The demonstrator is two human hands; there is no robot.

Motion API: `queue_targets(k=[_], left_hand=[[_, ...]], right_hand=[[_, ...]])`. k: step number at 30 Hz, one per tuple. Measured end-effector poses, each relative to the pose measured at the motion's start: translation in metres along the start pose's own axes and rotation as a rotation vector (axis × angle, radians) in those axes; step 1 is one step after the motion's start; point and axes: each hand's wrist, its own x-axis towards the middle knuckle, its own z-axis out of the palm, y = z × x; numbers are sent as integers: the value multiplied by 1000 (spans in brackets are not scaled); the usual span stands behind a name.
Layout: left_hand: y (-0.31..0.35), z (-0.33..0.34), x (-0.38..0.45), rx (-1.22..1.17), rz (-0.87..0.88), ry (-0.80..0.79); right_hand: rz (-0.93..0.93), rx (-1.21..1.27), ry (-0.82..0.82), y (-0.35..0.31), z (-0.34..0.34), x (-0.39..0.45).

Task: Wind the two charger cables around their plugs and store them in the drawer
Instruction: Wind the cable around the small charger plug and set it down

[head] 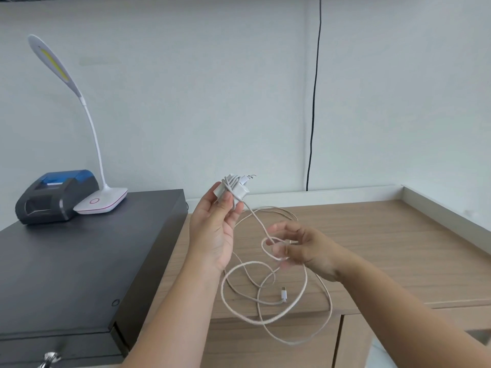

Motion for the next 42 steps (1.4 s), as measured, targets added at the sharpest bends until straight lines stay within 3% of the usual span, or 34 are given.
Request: queue_targets(k=[9, 13, 20, 24, 26, 30, 34, 39, 42], left_hand=[[25, 13, 38, 27, 101, 11], [43, 24, 59, 17, 155, 58], [58, 31, 91, 87, 259, 150], [47, 35, 96, 52, 233, 214], [41, 39, 96, 52, 233, 219], [36, 47, 97, 165, 288, 188], [35, 57, 99, 322, 359, 208], [28, 64, 96, 339, 369, 194], [22, 63, 95, 313, 332, 186]], right_hand=[[-157, -194, 445, -6, -46, 16], [-202, -658, 589, -38, -88, 29], [-76, -1009, 754, -111, -161, 44], [-62, -1447, 911, -140, -175, 54], [-70, -1409, 957, -156, -177, 58], [-164, -1069, 1074, -190, -176, 68], [-278, -838, 1044, -215, -174, 75], [-335, -876, 994, -217, -164, 80], [-255, -959, 912, -198, -155, 80]])
